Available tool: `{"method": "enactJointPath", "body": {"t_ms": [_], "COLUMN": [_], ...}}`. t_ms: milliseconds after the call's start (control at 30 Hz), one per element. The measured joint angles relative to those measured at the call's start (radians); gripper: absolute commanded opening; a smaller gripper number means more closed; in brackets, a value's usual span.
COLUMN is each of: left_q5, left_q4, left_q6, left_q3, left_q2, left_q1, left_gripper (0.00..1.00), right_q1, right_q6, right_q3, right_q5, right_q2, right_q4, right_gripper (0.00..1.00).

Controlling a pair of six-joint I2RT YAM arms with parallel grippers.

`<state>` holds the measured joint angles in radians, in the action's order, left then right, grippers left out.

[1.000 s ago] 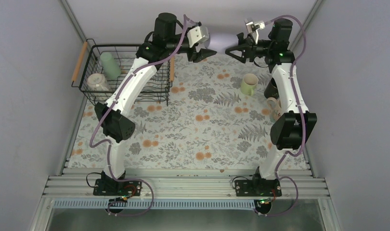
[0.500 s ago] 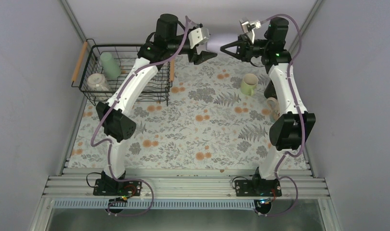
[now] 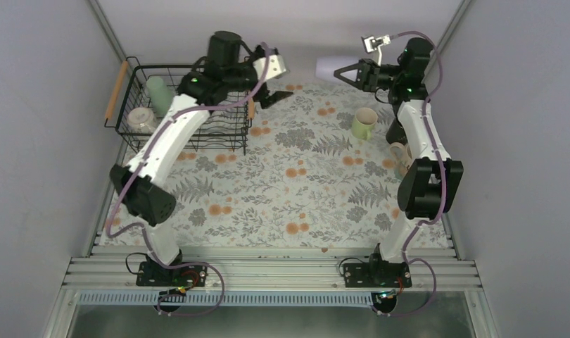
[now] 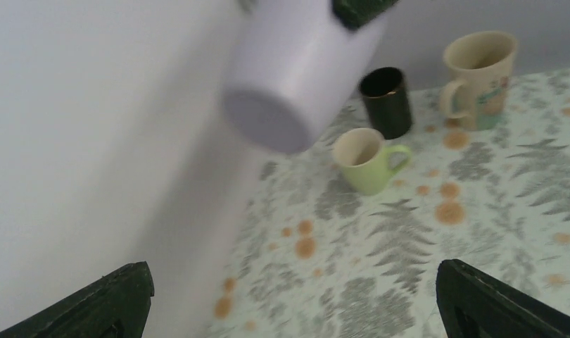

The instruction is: Unload the cups from the dish rack

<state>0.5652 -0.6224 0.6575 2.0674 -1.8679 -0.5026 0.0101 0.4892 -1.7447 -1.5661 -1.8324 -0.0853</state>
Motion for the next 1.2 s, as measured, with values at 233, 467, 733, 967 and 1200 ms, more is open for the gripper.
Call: {"method": "enactJointPath", "body": {"t_ms": [233,467,733,967,1200], "left_q5": [-0.124,-0.217,-0.37,-0.465,-0.581], "left_q4": [0.057,0.132,0.158,0.208,0.229], "left_q6": [0.033,0.037,0.045,0.062,0.114], "left_q3": [-0.037,-0.063,-0.044,-0.045,-0.067], "left_q2": [0.197,0.252,0.24,0.259,0.273], "left_q1": [0.107,0.101,0.092,0.092,0.092], "left_gripper": [1.0,1.0,1.0,1.0,1.0], "right_q1": [0.036,0.052,0.117,0.12,0.021], "right_q6": [0.083,0.035,-0.195,-0.632,-1.029], "right_q3": [-0.009,-0.249,-0.448,-0.573,-0.649], "right_q5": [0.0,0.003,0.008,0.259,0.624], "right_q2": [-0.021,-0.143,-0.314,-0.396,-0.39], "right_q4": [-0.161,-0.183,-0.006,0.373,0.675], "right_gripper": [0.03,0.03,0.03,0.03,0.02]}}
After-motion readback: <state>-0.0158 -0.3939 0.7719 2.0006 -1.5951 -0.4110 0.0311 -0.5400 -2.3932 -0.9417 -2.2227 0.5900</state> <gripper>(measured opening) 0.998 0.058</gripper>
